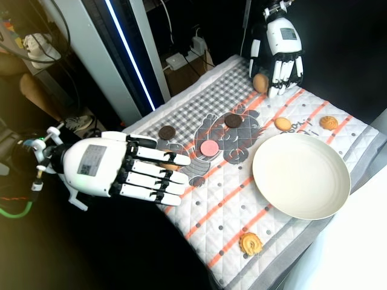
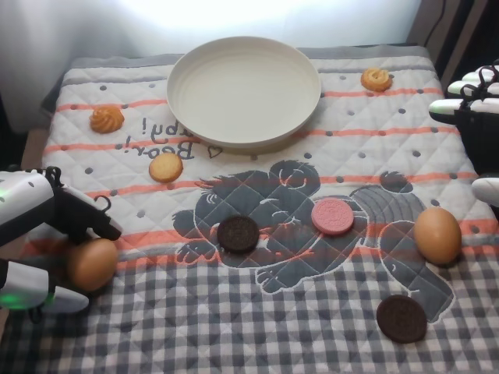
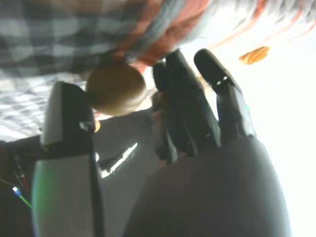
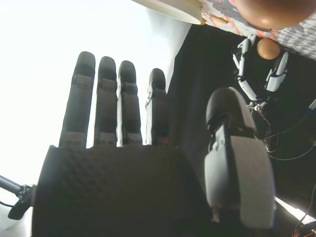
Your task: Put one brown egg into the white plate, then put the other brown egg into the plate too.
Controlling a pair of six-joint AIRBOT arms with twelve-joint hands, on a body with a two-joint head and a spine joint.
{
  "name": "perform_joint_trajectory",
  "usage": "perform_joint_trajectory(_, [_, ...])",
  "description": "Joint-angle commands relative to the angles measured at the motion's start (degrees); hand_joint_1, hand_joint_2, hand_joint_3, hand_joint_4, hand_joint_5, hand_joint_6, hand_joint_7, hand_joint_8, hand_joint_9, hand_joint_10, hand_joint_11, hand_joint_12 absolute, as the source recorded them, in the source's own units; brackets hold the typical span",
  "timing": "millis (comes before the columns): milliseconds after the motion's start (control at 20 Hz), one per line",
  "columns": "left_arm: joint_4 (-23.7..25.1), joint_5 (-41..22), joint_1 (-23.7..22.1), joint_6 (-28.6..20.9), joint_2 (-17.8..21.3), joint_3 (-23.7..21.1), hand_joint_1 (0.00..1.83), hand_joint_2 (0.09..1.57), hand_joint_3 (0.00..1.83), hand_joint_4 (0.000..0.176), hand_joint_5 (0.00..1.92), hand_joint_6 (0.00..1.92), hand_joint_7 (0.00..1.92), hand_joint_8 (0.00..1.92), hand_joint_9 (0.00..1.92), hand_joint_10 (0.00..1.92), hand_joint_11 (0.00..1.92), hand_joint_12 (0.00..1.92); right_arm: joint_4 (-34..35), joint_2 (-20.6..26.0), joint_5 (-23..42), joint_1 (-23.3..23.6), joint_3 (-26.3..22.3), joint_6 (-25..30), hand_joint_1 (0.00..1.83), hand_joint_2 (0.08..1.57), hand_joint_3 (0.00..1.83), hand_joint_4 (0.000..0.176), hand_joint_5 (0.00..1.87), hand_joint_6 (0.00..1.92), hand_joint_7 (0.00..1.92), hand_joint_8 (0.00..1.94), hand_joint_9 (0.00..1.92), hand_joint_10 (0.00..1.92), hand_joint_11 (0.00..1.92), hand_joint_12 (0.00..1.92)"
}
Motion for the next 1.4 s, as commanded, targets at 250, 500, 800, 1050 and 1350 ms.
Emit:
perform_joint_trajectory(250, [-0.1,-2.1,-0.1,0.0,-0.8,0.0,1.03,1.00,0.00,0.029,0.94,0.10,1.13,0.01,0.67,0.80,0.16,1.30,2.0,0.2,6.8,0.3,0.1,0.2,0.27,1.24,0.00,0.110,0.37,0.00,0.35,0.01,0.32,0.01,0.31,0.01])
perform_joint_trajectory(500, [-0.9,-4.5,-1.1,0.0,-0.7,0.5,1.23,1.04,0.02,0.000,1.31,0.17,1.08,0.87,0.72,0.85,0.15,1.30,2.0,0.0,6.8,0.2,0.2,0.2,0.26,1.25,0.00,0.126,0.37,0.00,0.35,0.00,0.32,0.00,0.31,0.00])
perform_joint_trajectory(800, [-0.2,-3.8,-12.6,0.0,-3.2,5.7,1.26,1.03,0.00,0.000,1.33,0.14,1.10,0.91,0.68,0.94,0.12,1.29,2.0,-0.4,6.8,0.2,0.5,0.2,0.26,1.26,0.00,0.112,0.37,0.00,0.36,0.00,0.33,0.00,0.31,0.01])
perform_joint_trajectory(1050, [1.9,8.4,-28.3,1.6,-14.0,17.8,1.28,1.06,0.00,0.000,1.32,0.12,1.05,1.08,0.66,1.01,0.07,1.44,1.9,-0.9,6.7,0.2,1.1,0.2,0.26,1.27,0.00,0.109,0.38,0.00,0.37,0.00,0.34,0.00,0.33,0.01])
perform_joint_trajectory(1350, [-7.8,13.2,-33.4,15.2,-26.4,28.9,1.11,1.04,0.01,0.106,1.16,0.60,1.02,0.66,0.66,1.01,0.06,1.51,0.6,-2.1,6.7,0.5,2.4,0.2,0.25,1.26,0.00,0.121,0.38,0.00,0.36,0.00,0.32,0.00,0.32,0.00])
